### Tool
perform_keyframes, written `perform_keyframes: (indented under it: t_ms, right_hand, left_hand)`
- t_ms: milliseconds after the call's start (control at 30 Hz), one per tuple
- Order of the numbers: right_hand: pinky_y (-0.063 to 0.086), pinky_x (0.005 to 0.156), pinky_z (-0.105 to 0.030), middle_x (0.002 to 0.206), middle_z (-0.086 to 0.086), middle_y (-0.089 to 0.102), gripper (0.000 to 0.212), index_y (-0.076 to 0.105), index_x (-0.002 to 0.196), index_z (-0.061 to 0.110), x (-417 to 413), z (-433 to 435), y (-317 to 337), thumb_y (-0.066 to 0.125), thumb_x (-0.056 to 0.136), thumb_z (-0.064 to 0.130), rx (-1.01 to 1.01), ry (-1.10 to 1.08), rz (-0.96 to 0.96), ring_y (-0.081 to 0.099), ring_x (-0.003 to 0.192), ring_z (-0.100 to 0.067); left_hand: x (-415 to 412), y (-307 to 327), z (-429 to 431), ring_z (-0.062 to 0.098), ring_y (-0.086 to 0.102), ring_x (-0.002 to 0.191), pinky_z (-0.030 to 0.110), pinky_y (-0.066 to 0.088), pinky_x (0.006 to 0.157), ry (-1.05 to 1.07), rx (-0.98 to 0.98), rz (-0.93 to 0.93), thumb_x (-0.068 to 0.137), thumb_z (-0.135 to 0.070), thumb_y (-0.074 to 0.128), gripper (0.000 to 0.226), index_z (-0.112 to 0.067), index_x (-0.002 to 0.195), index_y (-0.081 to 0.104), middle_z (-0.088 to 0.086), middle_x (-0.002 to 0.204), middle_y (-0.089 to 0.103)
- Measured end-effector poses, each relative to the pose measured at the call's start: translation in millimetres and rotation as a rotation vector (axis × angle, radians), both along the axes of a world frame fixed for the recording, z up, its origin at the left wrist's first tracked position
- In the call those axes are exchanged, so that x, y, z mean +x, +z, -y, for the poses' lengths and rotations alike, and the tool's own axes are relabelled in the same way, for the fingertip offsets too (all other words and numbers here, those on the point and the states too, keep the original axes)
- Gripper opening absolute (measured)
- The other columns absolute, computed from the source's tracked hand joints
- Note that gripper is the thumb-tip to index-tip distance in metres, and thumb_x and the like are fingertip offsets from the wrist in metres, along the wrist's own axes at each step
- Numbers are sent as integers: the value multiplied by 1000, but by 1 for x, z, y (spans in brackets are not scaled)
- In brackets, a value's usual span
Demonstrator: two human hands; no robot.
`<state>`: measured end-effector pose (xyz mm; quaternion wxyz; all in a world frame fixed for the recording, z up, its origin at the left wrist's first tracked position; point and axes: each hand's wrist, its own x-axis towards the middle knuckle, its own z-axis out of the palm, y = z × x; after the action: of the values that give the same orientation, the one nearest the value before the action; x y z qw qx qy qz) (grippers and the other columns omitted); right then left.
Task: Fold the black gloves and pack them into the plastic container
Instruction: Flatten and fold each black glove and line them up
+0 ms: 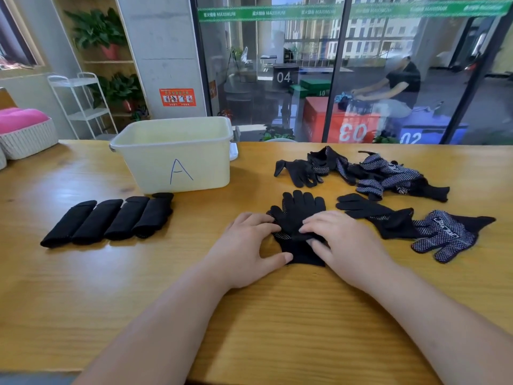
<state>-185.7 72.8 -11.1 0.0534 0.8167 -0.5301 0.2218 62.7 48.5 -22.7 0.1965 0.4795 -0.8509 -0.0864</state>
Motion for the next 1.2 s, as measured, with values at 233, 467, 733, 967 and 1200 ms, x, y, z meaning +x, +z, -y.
perform_keyframes:
  t_ms: [233, 467, 733, 967, 1200]
  right_hand:
    - [55, 77, -35, 103, 12, 71, 16, 79, 113, 26, 9, 8, -3, 70, 99, 25, -184, -109, 170, 64, 99, -15]
    - [55, 79, -36, 104, 9, 71, 17, 79, 114, 21, 12, -4, -1, 73, 98, 20, -277, -51, 152, 63, 98, -18]
    - [55, 71, -37, 99, 7, 70, 16, 80, 110, 20, 15, -15, -17, 72, 96, 23, -247, -31, -5, 63, 87, -19]
    - [55, 71, -38, 104, 11, 71, 19, 79, 115, 22, 18, -18, -16, 75, 97, 19, -254, -11, 48, 63, 90, -16]
    - [53, 68, -40, 104, 10, 73, 20, 80, 110, 24, 14, -17, -20, 78, 92, 16, -248, 16, -58, 64, 86, -21]
  left_hand:
    - [-1, 2, -1, 9, 29, 149, 41, 35, 123, 43, 23, -10, 87, -80, 62, 91, -30, 160, 39, -16, 157, 48]
    - [-3, 5, -5, 12, 29, 150, 40, 34, 123, 61, 60, -69, 82, -75, 72, 109, -31, 166, 17, -14, 156, 50]
    - [-5, 8, -8, 11, 26, 153, 39, 30, 125, 94, 82, -65, 82, -75, 74, 120, -30, 169, 7, -14, 159, 47]
    - [-5, 11, -9, 13, 24, 156, 42, 30, 127, 101, 106, -63, 81, -77, 74, 122, -29, 170, 5, -13, 162, 45]
    - [-5, 12, -10, 14, 26, 155, 41, 29, 127, 103, 114, -61, 80, -76, 75, 122, -29, 170, 6, -10, 163, 44]
